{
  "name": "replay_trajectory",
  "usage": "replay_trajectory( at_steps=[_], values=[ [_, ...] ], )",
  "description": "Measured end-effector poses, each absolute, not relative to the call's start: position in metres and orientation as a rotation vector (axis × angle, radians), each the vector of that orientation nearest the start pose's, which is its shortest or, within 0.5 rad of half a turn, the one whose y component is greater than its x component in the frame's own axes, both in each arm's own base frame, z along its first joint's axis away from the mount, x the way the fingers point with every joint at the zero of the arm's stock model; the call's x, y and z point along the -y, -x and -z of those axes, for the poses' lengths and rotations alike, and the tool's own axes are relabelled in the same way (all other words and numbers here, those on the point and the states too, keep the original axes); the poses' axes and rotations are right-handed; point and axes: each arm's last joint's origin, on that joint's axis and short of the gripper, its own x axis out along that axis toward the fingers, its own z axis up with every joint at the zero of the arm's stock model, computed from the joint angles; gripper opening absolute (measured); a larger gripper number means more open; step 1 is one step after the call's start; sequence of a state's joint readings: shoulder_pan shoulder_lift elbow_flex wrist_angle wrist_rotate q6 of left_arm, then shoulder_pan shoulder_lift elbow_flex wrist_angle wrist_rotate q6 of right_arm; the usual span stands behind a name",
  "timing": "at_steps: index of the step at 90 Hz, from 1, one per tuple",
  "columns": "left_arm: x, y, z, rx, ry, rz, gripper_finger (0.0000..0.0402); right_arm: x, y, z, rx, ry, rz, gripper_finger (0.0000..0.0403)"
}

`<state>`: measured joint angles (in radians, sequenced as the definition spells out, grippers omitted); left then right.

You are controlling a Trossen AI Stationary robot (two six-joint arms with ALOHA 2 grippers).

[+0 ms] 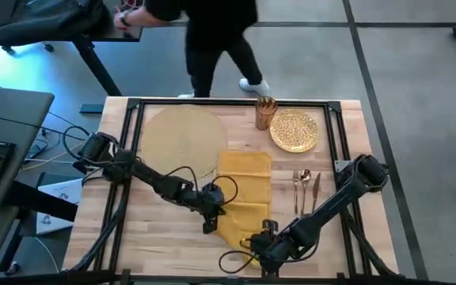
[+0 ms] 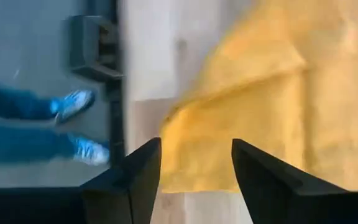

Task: Set table place
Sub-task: Fold the yellow table napkin

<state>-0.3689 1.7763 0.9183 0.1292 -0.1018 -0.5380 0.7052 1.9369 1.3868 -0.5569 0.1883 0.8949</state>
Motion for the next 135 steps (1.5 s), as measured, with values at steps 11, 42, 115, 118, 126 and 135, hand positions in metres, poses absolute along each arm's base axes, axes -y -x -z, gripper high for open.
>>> replay_trajectory(
  at_steps=[11, 42, 115, 118, 126, 135],
  values=[
    [0.124, -0.332, -0.143, -0.772, 0.379, 0.049, 0.0001, -0.250, -0.306, -0.181, -1.046, -0.394, 0.141, 0.0170],
    [0.135, -0.344, -0.132, -0.710, 0.343, 0.181, 0.0067, -0.253, -0.308, -0.182, -1.008, -0.447, 0.152, 0.0161],
    [0.161, -0.374, -0.121, -0.852, 0.062, 0.115, 0.0007, -0.255, -0.309, -0.184, -0.989, -0.505, 0.154, 0.0161],
    [0.163, -0.374, -0.122, -0.848, 0.055, 0.121, 0.0004, -0.255, -0.309, -0.184, -0.990, -0.504, 0.155, 0.0161],
    [0.166, -0.372, -0.123, -0.843, 0.036, 0.130, 0.0002, -0.255, -0.309, -0.184, -0.990, -0.504, 0.154, 0.0161],
    [0.172, -0.369, -0.123, -0.844, 0.022, 0.134, 0.0000, -0.255, -0.308, -0.184, -0.989, -0.502, 0.157, 0.0161]
  ],
)
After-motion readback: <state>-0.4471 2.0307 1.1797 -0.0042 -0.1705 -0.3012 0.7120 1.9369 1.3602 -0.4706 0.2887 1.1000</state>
